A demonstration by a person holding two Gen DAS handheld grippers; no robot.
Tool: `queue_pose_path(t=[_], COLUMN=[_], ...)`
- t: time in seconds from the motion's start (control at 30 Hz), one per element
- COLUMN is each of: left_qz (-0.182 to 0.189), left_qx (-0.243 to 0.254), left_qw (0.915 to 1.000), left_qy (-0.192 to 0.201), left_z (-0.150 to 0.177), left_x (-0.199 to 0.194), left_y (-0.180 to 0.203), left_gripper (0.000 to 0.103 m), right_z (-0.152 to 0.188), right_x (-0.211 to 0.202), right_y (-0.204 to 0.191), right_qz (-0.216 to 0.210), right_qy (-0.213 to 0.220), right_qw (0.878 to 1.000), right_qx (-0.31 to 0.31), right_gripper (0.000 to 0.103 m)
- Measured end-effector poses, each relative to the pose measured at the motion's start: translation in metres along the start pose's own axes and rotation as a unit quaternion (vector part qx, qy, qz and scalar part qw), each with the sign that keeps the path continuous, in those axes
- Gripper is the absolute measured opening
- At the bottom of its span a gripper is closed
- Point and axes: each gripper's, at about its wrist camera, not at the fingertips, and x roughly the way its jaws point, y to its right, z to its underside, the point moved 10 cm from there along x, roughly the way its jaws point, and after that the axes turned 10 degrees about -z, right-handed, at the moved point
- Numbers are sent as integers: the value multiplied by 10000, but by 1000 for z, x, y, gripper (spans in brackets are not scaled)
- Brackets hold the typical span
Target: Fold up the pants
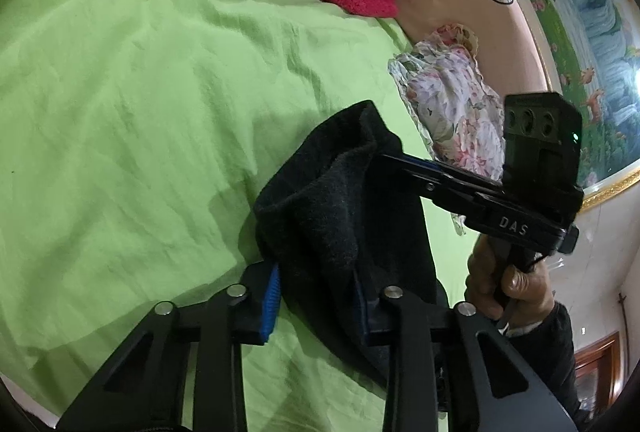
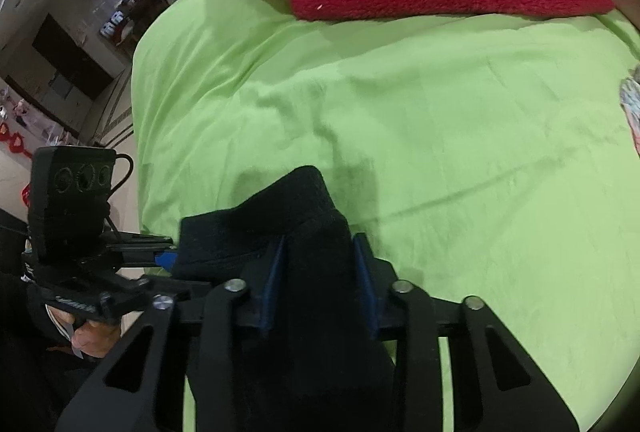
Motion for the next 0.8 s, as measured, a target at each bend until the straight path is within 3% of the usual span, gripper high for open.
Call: queue_pose_path(t=[0.13, 0.43, 0.8], left_qz=[-67, 190, 659], left_qx=[224, 841, 1467], left_qw=[9996, 9948, 9854], left_qy=[180, 539, 556], left_z=[-1, 1, 31], left_x=[-11, -47, -74], left_y=[16, 81, 158], left_gripper=[24, 22, 21], right_z=[0, 10, 44], right_x=[-15, -83, -154], right_y=[-5, -21, -31], right_qz=[28, -95, -186], right_qy=[239, 1163, 2168], right_qw=[9997, 9930, 9746], right_qx=[13, 206, 523], right_gripper=[25, 23, 22])
